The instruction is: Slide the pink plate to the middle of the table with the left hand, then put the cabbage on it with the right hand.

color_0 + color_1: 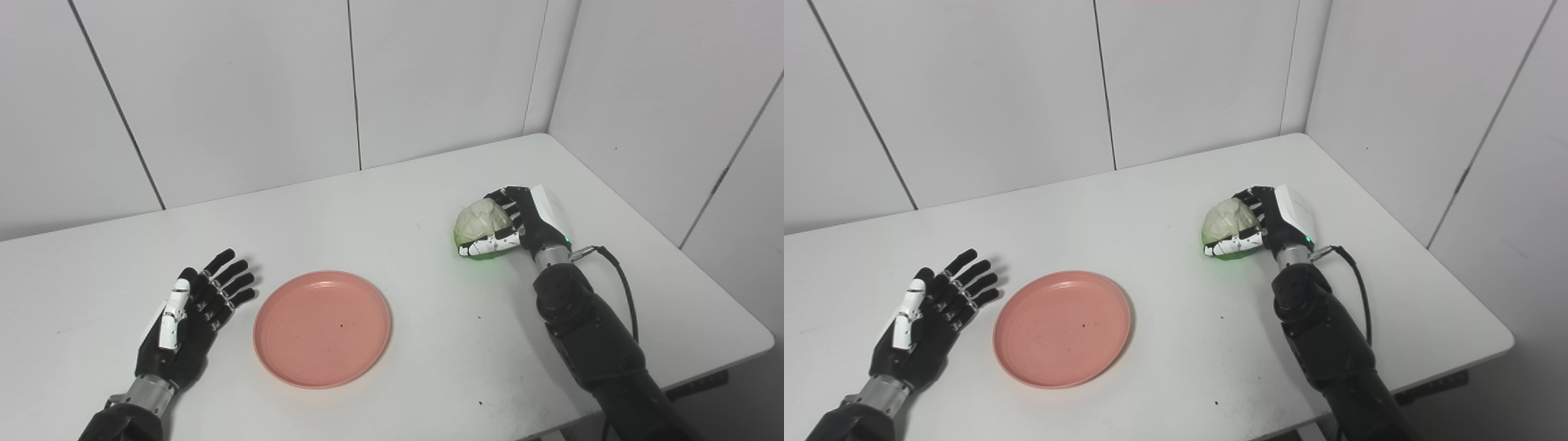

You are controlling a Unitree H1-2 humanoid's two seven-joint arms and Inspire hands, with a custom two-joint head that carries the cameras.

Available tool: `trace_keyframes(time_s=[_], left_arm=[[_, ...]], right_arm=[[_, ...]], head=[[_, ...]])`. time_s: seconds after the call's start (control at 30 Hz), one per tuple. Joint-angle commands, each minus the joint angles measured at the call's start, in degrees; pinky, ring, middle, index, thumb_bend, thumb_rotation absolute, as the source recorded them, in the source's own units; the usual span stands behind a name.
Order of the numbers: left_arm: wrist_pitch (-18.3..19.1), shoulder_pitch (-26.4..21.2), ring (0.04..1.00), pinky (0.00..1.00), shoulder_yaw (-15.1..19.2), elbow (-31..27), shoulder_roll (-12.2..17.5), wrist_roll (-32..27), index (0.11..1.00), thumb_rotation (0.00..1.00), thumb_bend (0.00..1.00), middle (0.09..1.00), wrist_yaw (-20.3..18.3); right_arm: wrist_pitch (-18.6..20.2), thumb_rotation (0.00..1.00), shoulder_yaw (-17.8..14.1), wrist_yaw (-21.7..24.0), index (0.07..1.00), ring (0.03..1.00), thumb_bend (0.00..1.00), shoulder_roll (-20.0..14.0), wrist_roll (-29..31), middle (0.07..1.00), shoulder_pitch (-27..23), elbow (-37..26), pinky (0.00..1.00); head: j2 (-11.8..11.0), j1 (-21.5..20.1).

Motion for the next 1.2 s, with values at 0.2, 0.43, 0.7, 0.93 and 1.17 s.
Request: trace_keyframes(time_s=[0.2,0.43,0.7,0.93,1.17], left_arm=[[5.11,2.91,0.848,0.83,-0.62,2.09,0.74,1.38,0.844,1.00,0.50,0.857,1.41],[5.30,2.91,0.848,0.83,-0.68,1.85,0.50,1.36,0.841,1.00,0.50,0.855,1.93],[4.99,2.85,0.847,0.83,-1.04,1.88,0.15,1.56,0.843,1.00,0.50,0.856,2.16],[5.53,3.11,0.845,0.83,-1.71,0.74,-0.43,1.93,0.843,1.00,0.49,0.853,3.54],[6.02,3.36,0.849,0.83,-2.60,-0.57,-1.34,2.28,0.847,1.00,0.49,0.859,4.97]], right_arm=[[1.03,0.01,-1.51,-0.84,0.485,0.473,0.53,-0.45,-0.36,0.490,-0.74,-2.86,0.41],[1.13,0.00,-2.40,-0.53,0.508,0.446,0.53,-0.11,0.17,0.461,-0.13,-7.05,0.38],[3.57,0.00,-3.05,1.31,0.502,0.458,0.53,0.51,0.47,0.472,0.17,-14.68,0.40],[5.20,0.00,-2.14,3.14,0.505,0.444,0.53,1.69,-0.25,0.467,-0.88,-20.78,0.38],[5.92,0.00,0.03,5.69,0.513,0.437,0.53,3.26,-1.11,0.460,-2.19,-25.31,0.37]], head=[[-0.09,0.59],[-0.02,1.01],[-0.05,1.93],[-0.09,3.61],[0.08,6.49]])
